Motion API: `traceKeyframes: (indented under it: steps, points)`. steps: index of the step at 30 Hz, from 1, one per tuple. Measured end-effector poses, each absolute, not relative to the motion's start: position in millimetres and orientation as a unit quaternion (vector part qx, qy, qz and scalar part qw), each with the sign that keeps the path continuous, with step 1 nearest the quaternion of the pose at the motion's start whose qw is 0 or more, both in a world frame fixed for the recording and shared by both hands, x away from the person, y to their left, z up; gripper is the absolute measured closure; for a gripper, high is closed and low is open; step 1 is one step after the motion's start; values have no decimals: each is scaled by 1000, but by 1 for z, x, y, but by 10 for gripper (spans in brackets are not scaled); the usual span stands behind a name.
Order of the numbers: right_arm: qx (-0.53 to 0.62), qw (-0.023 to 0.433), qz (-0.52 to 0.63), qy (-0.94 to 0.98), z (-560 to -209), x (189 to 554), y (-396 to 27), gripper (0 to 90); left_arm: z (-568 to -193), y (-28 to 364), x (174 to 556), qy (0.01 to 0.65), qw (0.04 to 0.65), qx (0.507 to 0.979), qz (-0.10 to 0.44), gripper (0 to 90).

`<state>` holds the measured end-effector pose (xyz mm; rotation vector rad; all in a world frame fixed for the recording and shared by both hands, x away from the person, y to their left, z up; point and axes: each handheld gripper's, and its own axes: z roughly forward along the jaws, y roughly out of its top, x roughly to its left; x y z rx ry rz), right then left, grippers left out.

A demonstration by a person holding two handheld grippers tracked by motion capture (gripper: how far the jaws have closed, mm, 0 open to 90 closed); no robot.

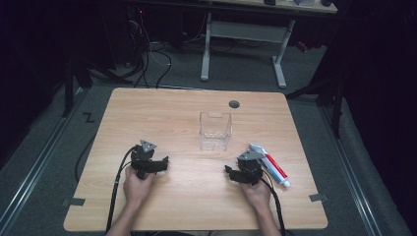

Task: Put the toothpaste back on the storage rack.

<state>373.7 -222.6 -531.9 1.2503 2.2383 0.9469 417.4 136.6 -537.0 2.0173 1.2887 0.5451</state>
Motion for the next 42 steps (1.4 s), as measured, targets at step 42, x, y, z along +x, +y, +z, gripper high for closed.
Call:
traceKeyframes:
  steps: [42]
  points:
    - [465,198,334,796,-530,370,-222,406,-537,136,418,494,337,774,209,154]
